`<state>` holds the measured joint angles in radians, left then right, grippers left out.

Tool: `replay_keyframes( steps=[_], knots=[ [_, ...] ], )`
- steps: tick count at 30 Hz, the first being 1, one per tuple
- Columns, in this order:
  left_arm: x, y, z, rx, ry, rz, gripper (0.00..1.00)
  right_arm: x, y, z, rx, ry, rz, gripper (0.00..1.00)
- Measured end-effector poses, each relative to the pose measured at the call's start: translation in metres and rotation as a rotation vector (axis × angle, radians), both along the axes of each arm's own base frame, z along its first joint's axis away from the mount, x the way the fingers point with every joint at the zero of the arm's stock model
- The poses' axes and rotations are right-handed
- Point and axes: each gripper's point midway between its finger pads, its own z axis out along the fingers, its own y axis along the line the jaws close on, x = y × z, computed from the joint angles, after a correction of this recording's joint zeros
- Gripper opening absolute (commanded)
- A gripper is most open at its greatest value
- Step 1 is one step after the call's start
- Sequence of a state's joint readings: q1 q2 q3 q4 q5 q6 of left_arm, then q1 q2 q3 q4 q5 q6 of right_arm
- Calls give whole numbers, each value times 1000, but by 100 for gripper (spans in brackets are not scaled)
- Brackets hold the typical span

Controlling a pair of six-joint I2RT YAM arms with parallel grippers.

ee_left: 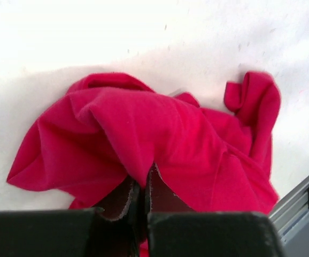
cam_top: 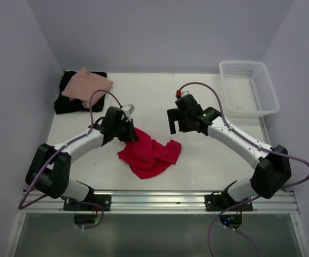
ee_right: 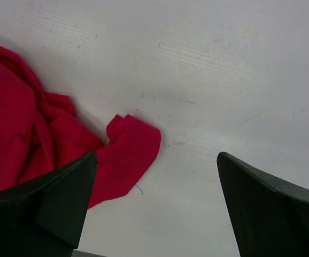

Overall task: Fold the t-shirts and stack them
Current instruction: Move the tshirt to the center of the board

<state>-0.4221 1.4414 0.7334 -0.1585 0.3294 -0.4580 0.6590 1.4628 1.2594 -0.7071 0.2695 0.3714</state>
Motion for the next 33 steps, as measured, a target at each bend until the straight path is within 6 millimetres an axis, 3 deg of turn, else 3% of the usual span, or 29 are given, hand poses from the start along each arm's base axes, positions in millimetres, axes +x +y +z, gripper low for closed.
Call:
replay_keyframes(
  steps=[3,9,13,17,27,30,33],
  knots=[
    [21,-2,29,33,-59,3,0,-6,1,-16,8,34,-3,98],
    [80,-11,142,48,-308,22,0,-7,7,-36,17,74,-7,98],
    [95,-10,202,49,-429,31,0,-3,12,-49,15,95,-7,98],
    [93,-5,220,73,-451,25,0,-1,14,-56,13,104,-9,98],
    [76,-2,218,104,-393,-29,1,5,23,-68,26,119,-3,97],
    [70,-12,233,55,-402,-72,1,6,23,-68,27,115,-6,97],
    [62,-25,263,-11,-450,-120,1,8,20,-66,16,101,-23,98]
  ],
)
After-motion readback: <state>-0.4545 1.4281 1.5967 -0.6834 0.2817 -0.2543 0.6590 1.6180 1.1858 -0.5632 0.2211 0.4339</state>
